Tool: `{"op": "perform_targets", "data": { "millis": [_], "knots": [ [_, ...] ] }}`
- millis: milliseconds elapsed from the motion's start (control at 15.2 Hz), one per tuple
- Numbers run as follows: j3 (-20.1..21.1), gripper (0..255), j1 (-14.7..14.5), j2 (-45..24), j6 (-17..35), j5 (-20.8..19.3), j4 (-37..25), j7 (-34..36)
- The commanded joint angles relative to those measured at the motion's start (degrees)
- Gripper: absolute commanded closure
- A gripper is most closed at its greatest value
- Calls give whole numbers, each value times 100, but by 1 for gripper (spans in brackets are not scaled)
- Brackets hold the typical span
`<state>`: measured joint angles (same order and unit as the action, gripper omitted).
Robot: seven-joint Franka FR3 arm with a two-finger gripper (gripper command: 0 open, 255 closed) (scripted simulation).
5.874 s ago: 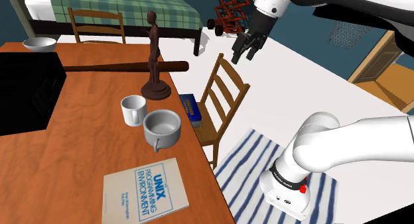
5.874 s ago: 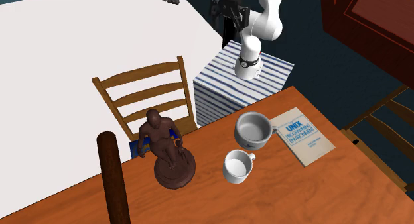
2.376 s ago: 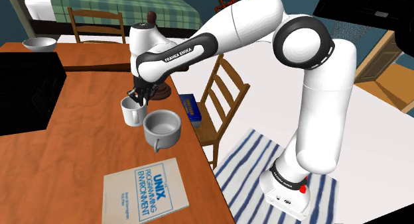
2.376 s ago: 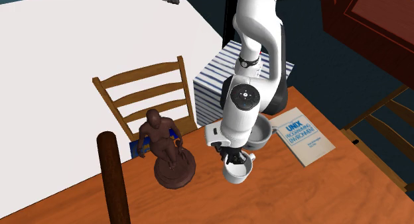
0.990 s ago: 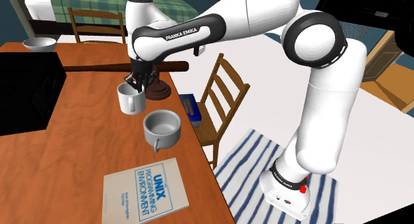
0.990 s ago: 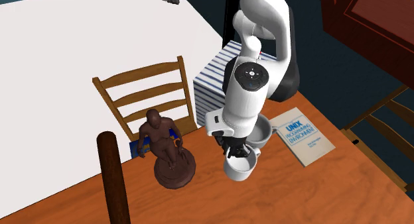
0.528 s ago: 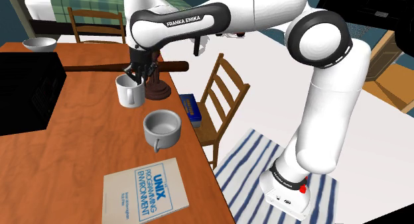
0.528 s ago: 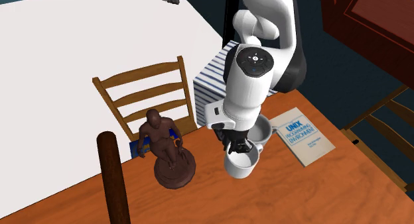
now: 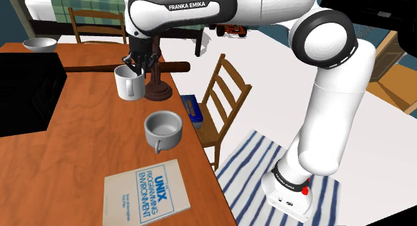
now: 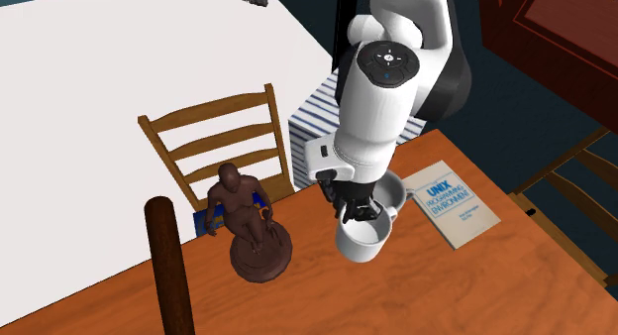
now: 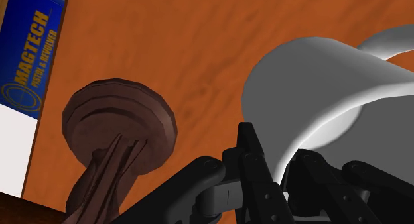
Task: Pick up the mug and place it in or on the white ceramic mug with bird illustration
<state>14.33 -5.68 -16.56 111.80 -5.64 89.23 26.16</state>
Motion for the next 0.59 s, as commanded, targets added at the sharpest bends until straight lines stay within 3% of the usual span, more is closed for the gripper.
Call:
{"op": "perform_targets", "data": {
  "millis": [0, 198, 528],
  "knots": [
    [8, 255, -12, 16, -161, 6, -145, 4],
    [12, 255, -19, 20, -348, 11, -329, -4],
    [100, 255, 27, 1230, -55, 298, 1139, 45]
  ]
}}
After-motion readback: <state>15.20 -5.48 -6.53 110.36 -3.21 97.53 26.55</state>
